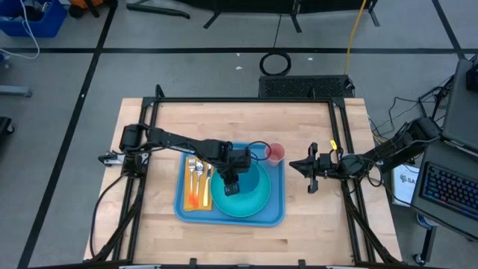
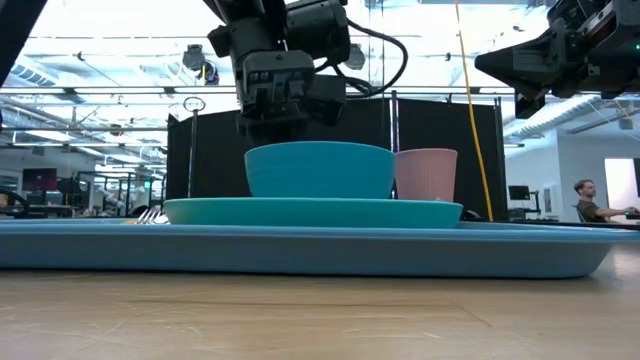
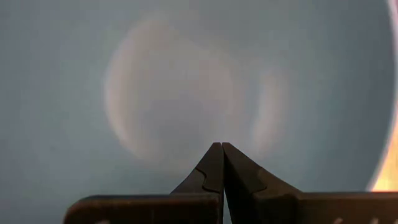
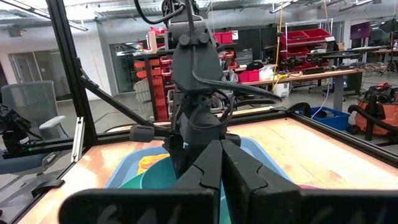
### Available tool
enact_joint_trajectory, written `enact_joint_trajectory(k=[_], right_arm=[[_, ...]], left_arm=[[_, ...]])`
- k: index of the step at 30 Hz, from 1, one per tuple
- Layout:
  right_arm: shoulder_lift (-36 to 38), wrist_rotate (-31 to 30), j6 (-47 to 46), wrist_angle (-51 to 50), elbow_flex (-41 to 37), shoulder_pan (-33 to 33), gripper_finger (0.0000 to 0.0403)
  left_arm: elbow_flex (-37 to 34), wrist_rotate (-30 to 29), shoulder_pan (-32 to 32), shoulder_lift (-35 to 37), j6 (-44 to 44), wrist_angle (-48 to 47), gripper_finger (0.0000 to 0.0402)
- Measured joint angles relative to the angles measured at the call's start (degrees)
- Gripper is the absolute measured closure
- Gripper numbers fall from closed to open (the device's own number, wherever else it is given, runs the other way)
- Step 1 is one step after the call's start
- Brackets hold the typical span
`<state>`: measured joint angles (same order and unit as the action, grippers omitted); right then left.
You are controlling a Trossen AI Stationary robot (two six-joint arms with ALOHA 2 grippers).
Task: Set up tray
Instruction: Adjust the blue bowl on the green plate
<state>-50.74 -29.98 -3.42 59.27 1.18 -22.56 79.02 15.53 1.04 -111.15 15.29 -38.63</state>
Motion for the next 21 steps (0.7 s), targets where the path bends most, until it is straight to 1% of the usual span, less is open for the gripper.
enact_joint_trajectory(k=[21], right_arm=[[0.0,0.0,0.0,0.0,0.0,0.0,0.0403]], left_arm=[[0.0,-1.0,4.0,0.0,4.3,-0.3,0.0401]])
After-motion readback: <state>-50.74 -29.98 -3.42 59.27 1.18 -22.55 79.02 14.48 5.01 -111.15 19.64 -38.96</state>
